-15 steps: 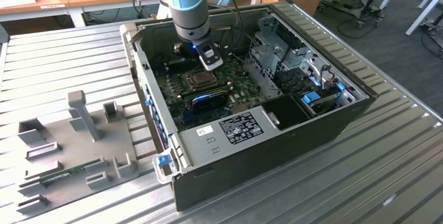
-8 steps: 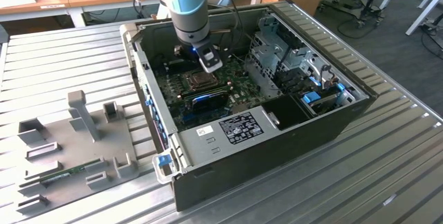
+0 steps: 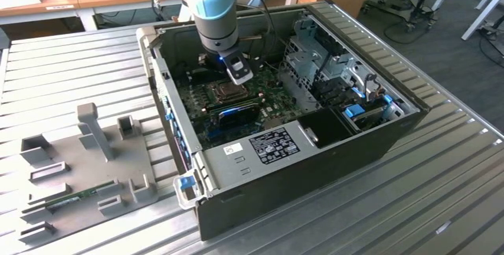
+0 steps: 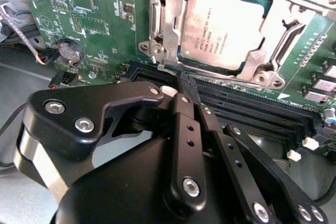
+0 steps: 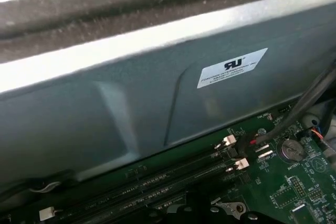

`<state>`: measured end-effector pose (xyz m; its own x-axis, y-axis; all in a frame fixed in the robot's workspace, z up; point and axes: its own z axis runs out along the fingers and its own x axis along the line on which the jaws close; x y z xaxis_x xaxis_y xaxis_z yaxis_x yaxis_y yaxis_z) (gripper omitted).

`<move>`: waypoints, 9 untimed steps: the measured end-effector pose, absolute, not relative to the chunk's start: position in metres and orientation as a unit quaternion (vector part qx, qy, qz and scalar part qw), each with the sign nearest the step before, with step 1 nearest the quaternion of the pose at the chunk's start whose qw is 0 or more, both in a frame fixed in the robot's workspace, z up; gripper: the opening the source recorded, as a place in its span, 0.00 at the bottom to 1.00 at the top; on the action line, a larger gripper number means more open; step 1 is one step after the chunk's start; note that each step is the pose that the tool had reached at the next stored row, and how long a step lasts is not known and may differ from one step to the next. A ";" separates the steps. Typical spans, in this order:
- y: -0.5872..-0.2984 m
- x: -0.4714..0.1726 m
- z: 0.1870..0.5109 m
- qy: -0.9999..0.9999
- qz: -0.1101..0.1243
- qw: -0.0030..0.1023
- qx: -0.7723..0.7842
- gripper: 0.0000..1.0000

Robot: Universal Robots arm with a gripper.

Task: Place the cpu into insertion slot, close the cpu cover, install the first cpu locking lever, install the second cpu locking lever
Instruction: 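Install the first cpu locking lever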

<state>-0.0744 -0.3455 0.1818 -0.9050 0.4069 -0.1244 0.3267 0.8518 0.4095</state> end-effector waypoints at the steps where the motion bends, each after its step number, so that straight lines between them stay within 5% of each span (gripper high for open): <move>1: -0.346 -0.074 0.182 0.957 0.193 0.104 0.192 0.10; 9: -0.345 -0.074 0.184 0.957 0.194 0.104 0.192 0.10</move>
